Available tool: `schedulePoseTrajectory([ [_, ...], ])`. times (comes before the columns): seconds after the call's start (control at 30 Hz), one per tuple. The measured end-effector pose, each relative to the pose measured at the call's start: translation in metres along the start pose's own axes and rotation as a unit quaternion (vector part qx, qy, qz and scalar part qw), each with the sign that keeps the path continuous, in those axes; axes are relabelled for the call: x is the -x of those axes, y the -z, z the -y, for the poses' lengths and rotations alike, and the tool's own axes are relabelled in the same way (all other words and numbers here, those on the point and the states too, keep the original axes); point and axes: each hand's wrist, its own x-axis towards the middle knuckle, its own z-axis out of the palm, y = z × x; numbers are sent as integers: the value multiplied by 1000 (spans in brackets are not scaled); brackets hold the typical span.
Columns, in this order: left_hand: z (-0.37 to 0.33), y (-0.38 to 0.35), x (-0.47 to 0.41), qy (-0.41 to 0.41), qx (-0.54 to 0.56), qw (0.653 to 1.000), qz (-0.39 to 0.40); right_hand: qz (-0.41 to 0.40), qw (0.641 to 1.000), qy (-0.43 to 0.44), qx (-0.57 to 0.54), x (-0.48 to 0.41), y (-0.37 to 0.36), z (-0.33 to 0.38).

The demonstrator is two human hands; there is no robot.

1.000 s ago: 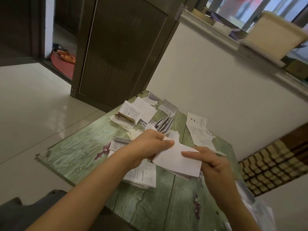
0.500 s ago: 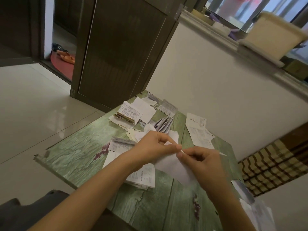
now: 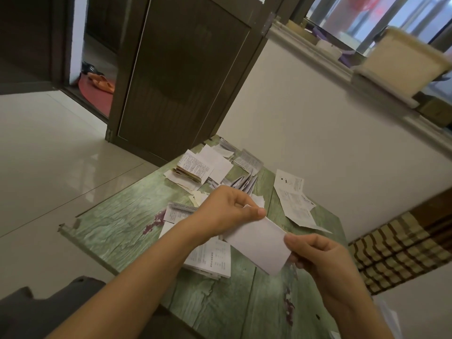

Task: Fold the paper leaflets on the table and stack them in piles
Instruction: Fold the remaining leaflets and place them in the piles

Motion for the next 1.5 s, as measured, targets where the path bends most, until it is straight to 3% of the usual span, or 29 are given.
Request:
schedulePoseTrajectory([
  [0.17,-1,6,3,-4,37,999,10,18,999,32,2,2,-4,4],
  [0.43,0,12,5,25,96,995,-10,119,991,-13,-53,2,-23,10],
  [0.67,1,16,4,46,154,982,-95,202,974,38,-98,6,-26,9],
  [0.83,1,18,1,70,158,981,-84,129,988,76,-47,7,-30,9],
  [0.97,2,20,3,78,78,993,30,42,991,121,27,-1,-30,11],
  [1.1,2,14,9,65,21,992,107,96,951,226,188,-2,-31,15],
  [1.27,0,8,9,35,57,998,10,-2,976,211,51,-3,-37,14],
  [1.33,-2,8,8,27,89,995,-27,1,980,195,44,-1,-40,13],
  [1.5,-2,-2,11,16,145,989,-32,-62,977,201,37,-1,-51,12],
])
